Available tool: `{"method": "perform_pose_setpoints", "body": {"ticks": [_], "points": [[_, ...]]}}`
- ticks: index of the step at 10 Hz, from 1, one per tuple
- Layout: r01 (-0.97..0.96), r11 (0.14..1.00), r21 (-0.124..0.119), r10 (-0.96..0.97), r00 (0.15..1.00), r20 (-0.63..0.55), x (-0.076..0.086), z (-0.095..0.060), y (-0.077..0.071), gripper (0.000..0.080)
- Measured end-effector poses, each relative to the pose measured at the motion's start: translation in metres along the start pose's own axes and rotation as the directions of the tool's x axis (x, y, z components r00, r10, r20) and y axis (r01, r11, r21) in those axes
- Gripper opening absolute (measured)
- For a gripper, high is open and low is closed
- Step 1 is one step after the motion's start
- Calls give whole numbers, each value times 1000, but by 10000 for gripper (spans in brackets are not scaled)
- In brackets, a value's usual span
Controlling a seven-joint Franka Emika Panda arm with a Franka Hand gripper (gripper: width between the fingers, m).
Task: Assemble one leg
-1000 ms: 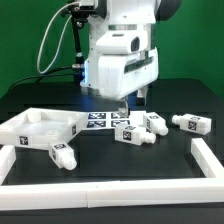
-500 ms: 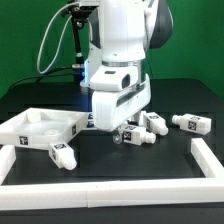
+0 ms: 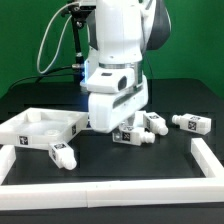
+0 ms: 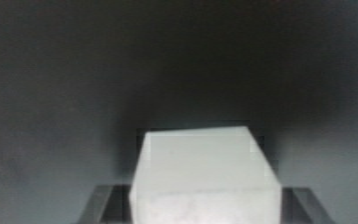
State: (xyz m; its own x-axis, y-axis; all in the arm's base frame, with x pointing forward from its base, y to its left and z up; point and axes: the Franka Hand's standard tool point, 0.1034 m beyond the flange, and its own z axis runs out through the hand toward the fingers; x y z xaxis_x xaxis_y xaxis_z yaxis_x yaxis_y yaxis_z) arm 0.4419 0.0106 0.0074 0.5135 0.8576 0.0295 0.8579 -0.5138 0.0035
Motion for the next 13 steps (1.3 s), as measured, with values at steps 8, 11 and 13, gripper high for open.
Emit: {"method": "perform_pose_setpoints", "body": {"ticks": [8, 11, 13], "points": [[-99, 994, 54, 96, 994, 59, -65, -1, -64, 287], [-101, 993, 54, 98, 993, 59, -67, -1, -63, 287], [-115, 991, 75, 108, 990, 95, -65, -20, -63, 582]]}}
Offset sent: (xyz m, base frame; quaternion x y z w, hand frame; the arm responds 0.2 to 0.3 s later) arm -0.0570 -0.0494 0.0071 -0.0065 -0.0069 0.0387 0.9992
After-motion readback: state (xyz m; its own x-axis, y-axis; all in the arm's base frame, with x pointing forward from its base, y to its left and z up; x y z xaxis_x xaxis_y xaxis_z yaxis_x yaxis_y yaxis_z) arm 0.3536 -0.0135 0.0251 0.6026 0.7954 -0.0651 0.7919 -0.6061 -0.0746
